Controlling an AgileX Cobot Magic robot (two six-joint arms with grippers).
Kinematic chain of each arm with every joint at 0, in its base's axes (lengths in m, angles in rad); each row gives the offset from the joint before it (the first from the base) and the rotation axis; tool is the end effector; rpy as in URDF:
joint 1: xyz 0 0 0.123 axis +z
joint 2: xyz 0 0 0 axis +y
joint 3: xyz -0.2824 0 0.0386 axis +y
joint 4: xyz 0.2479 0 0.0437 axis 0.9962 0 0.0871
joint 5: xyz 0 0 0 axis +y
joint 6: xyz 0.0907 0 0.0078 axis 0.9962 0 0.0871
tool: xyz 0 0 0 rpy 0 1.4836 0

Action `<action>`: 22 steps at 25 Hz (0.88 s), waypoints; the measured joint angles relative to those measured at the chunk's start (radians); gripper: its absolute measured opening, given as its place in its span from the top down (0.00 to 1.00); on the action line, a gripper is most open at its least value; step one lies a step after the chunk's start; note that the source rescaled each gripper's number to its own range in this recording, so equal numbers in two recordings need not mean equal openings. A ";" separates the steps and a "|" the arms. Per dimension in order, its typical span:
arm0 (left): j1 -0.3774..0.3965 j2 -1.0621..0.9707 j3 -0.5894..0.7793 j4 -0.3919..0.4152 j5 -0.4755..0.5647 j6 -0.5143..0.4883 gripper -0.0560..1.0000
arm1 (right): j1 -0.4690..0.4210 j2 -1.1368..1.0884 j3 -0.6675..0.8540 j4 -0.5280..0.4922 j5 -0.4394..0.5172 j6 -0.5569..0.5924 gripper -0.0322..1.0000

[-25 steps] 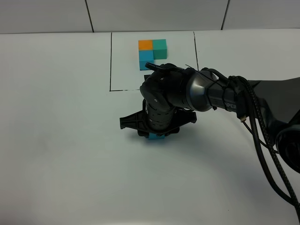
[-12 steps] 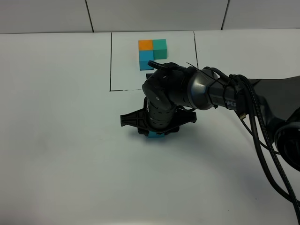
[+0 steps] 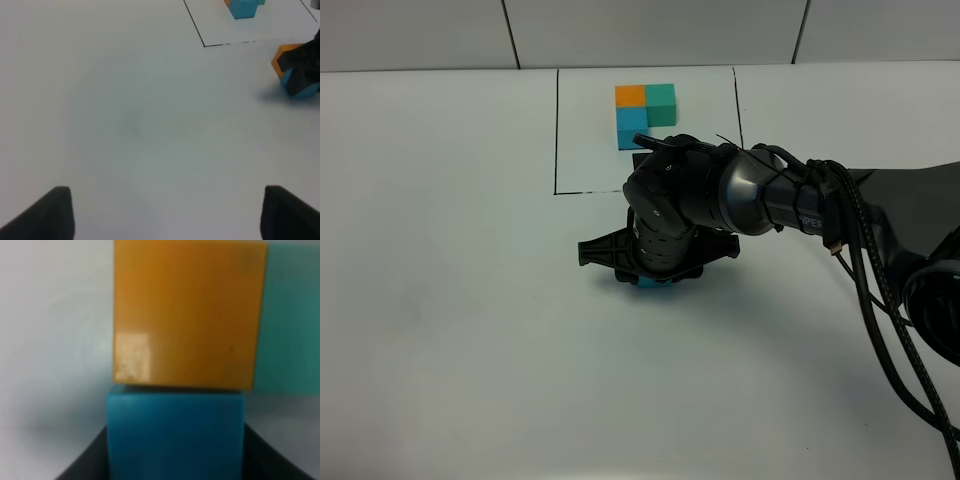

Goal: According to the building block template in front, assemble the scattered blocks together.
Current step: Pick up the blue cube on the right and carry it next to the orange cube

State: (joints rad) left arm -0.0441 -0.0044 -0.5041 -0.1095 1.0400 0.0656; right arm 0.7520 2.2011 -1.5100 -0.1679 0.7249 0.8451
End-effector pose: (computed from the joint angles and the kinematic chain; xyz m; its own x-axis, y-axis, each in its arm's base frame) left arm -0.0058 -0.0083 0.2804 -0.4257 0.0288 -0.9044 0.1333 0.9906 -0.0312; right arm 0.3273 0.2923 0.1163 -0.9666 -0.0079 -0.2562 -0.0298 0.9962 0.0815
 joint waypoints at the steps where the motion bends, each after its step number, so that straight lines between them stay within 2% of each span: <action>1: 0.000 0.000 0.000 0.000 0.000 0.000 0.30 | 0.000 0.000 -0.002 0.000 0.001 0.000 0.95; 22: 0.000 0.000 0.000 0.000 0.000 0.000 0.30 | -0.008 0.003 -0.004 -0.005 0.001 0.002 0.95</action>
State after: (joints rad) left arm -0.0441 -0.0044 -0.5041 -0.1095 1.0400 0.0656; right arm 0.7444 2.2040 -1.5140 -0.1728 0.7260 0.8471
